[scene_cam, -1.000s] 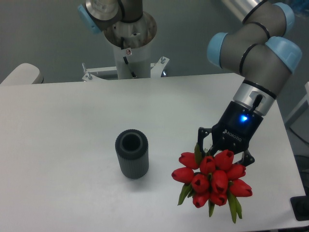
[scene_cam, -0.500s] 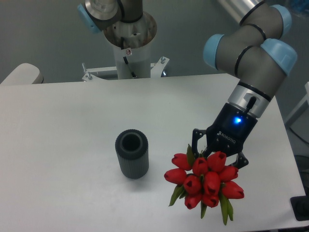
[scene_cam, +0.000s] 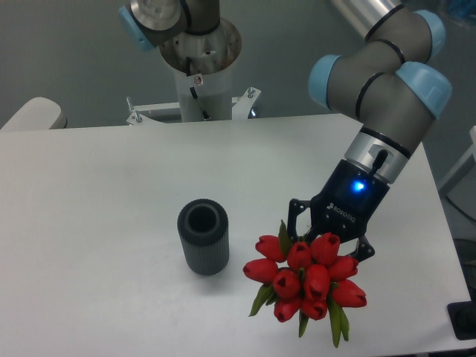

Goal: Insert the flowers into the vase
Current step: 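Carry the tulip bunch over the grey vase, stems above its opening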

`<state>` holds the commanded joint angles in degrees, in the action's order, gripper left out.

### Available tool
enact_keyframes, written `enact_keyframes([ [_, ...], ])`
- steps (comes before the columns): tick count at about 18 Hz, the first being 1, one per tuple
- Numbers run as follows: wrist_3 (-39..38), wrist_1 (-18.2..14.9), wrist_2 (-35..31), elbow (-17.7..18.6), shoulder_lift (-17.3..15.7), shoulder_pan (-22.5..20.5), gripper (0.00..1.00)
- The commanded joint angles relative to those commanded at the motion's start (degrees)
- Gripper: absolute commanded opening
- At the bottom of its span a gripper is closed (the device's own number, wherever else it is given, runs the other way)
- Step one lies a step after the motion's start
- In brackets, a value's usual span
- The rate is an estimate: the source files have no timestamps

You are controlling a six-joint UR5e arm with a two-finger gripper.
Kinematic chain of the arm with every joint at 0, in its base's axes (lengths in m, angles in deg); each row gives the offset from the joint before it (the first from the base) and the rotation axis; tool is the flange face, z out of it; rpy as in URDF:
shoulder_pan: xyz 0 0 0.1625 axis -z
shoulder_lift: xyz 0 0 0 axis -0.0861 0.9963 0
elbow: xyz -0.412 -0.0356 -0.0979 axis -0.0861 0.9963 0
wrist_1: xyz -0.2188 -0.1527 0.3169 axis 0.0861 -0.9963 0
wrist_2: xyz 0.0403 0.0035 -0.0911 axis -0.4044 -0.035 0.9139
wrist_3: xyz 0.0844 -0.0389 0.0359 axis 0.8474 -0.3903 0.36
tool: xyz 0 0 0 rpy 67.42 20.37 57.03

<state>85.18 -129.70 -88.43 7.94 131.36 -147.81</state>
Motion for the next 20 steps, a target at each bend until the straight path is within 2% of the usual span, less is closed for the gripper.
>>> enact_keyframes([
  [2,0.0,0.4,1.1,0.0,-0.6,0.5,0.28],
  [5,-1.8,0.4,7.4,-0.2,-1.2,0.6,0.29],
  [9,-3.0,0.6,8.8,1.1,-3.9,0.8,0.31],
  [11,-2.9,0.7,11.0,3.2,-5.8,0.8,0.31],
  [15,-2.1,1.1,13.9,5.8,-7.6,1.1,0.31],
  [17,-2.0,2.5,14.4,6.1,-8.0,2.0,0.31],
  [20,-1.3,4.3,14.6,8.5,-8.8,2.3,0.31],
])
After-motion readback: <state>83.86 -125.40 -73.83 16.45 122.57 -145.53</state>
